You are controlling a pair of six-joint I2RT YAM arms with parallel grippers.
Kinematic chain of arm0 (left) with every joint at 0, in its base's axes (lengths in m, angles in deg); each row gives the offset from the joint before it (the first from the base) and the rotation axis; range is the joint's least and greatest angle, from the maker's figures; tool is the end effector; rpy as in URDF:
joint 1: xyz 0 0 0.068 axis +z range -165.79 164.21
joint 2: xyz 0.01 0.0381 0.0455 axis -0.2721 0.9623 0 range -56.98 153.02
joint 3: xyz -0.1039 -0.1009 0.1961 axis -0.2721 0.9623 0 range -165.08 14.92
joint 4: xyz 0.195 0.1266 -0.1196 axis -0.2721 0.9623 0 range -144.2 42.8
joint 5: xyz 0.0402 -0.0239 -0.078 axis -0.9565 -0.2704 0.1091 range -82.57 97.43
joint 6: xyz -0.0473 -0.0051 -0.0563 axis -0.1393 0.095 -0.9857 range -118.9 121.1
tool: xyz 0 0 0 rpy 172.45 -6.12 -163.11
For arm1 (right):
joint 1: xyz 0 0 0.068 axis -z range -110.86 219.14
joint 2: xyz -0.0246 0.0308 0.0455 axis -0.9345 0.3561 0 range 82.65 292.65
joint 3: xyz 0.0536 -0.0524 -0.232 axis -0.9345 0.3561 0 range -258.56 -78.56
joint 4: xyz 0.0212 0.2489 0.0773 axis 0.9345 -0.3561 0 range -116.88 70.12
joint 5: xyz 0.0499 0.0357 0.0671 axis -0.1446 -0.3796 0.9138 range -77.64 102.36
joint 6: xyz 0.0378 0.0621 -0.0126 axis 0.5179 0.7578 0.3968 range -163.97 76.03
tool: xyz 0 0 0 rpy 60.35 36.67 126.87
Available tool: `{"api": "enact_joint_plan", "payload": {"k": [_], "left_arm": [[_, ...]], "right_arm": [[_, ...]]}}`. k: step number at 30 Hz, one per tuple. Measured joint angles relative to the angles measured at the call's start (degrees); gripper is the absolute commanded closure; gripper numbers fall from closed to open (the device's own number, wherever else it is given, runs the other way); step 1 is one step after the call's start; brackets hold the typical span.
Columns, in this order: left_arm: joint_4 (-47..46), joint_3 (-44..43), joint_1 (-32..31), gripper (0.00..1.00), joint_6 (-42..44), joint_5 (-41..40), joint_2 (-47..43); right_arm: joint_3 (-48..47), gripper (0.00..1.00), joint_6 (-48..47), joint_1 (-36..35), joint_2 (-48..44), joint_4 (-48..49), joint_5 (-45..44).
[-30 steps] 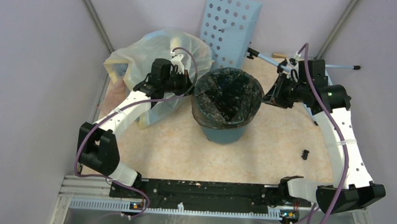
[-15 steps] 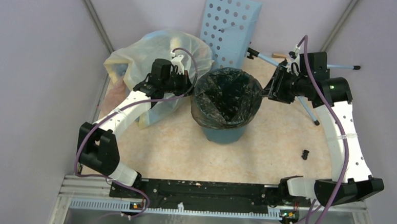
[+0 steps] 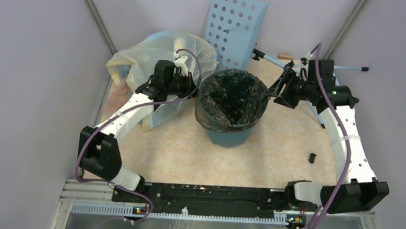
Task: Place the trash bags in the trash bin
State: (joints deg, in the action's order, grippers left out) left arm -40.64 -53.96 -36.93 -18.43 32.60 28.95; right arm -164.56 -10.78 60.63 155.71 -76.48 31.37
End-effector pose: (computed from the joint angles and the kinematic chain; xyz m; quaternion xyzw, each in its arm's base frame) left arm 0.3328 -0.1568 0.2662 0.1198 0.8462 -0.3455 0.3875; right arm 0.2669 0.0603 0.3593 0.1304 0.8997 0.2799 0.3086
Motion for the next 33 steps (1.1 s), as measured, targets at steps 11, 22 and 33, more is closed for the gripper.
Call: {"api": "enact_joint_plan", "payload": {"k": [11, 22, 33], "left_arm": [[0.2, 0.0, 0.0, 1.0, 0.0, -0.3, -0.3], [0.2, 0.0, 0.0, 1.0, 0.1, -0.3, -0.3], [0.2, 0.0, 0.0, 1.0, 0.2, -0.2, -0.3]], "right_arm": [[15.5, 0.63, 9.9, 8.1, -6.6, 13.9, 12.2], [17.9, 0.55, 15.1, 10.2, -8.5, 21.2, 16.2], [24.6, 0.56, 22.8, 12.7, -10.4, 27.2, 19.2]]}}
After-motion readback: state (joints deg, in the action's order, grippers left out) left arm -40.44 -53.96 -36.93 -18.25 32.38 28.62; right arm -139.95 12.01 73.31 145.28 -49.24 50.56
